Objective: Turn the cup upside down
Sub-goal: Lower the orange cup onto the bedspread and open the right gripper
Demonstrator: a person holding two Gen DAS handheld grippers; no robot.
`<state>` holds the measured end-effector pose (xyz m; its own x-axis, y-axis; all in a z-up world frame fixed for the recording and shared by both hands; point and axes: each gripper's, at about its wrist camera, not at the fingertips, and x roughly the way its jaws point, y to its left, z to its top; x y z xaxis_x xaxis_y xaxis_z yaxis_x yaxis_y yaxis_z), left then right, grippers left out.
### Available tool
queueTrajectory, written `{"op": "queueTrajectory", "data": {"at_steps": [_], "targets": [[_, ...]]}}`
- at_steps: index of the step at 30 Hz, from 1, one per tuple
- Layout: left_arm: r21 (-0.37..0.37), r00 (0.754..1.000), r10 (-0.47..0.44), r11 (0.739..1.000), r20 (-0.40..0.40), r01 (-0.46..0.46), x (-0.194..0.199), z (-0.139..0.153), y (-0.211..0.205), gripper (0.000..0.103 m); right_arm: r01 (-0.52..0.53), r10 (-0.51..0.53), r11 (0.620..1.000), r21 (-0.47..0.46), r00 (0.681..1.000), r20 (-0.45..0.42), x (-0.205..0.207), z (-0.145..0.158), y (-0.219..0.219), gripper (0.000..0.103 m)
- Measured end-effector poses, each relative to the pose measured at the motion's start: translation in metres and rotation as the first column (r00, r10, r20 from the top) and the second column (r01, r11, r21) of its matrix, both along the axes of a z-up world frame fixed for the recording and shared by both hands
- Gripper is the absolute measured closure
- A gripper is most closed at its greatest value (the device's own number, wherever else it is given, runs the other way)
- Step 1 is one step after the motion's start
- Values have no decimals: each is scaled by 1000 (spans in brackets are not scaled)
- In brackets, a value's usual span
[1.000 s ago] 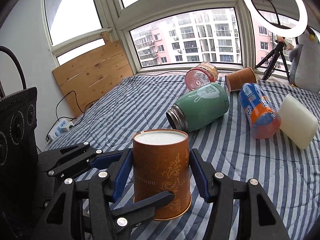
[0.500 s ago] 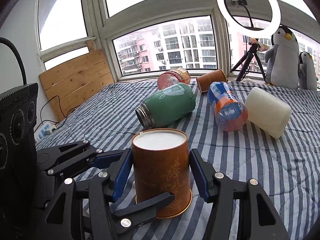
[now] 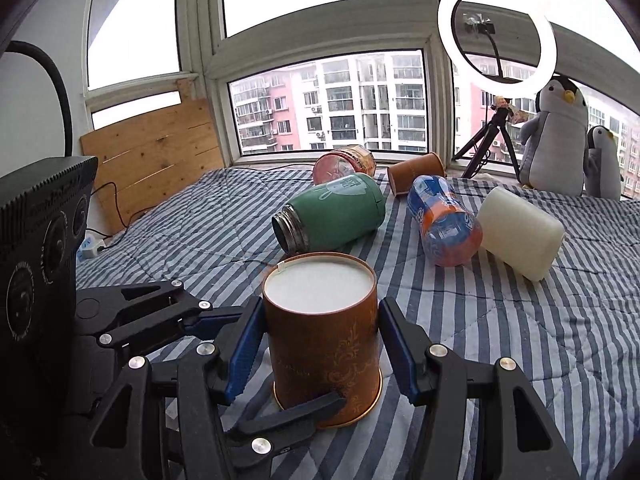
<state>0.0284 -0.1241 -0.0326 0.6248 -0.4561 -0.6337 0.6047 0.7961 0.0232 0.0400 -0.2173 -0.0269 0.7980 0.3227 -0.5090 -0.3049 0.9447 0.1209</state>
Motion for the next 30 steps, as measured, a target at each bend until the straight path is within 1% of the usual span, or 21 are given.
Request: {"op": "queueTrajectory", "data": {"at_steps": [5, 8, 12, 15, 18, 21, 22, 25, 27, 30], "targets": [[19, 1000, 0, 1000, 1, 0, -7, -3, -3, 39, 25, -25, 1000, 19, 1000, -3, -7, 1, -8, 49], [24, 1000, -3, 1000, 6, 3, -12, -3, -4, 39, 18, -18, 999, 43, 1000, -11, -11, 2, -13, 48], [26, 1000, 1, 1000, 8, -1, -16, -2, -2, 38, 11, -11, 1000, 27, 1000, 5, -17, 3, -12, 48], [18, 1000, 13, 1000, 2, -13, -17, -2, 2, 38, 4, -4, 1000, 4, 1000, 21, -21, 4, -8, 43], [12, 1000, 26, 1000, -3, -26, -19, -2, 8, 37, 6, -5, 1000, -10, 999, 35, -25, 4, -5, 42], [8, 999, 35, 999, -2, -35, -24, 0, 13, 37, 12, -12, 1000, -10, 999, 43, -29, 5, -7, 42], [6, 999, 39, 999, 1, -39, -26, 2, 15, 37, 14, -14, 1000, -5, 999, 46, -31, 6, -8, 40], [2, 999, 41, 999, 12, -41, -34, 6, 20, 33, 21, -21, 1000, 2, 998, 55, -38, 7, -11, 33], [0, 999, 46, 999, 26, -46, -41, 9, 24, 30, 18, -19, 1000, 11, 998, 56, -44, 8, -12, 33], [-11, 997, 55, 998, 50, -55, -53, 14, 31, 20, 23, -23, 1000, 9, 998, 65, -54, 8, -11, 29]]}}
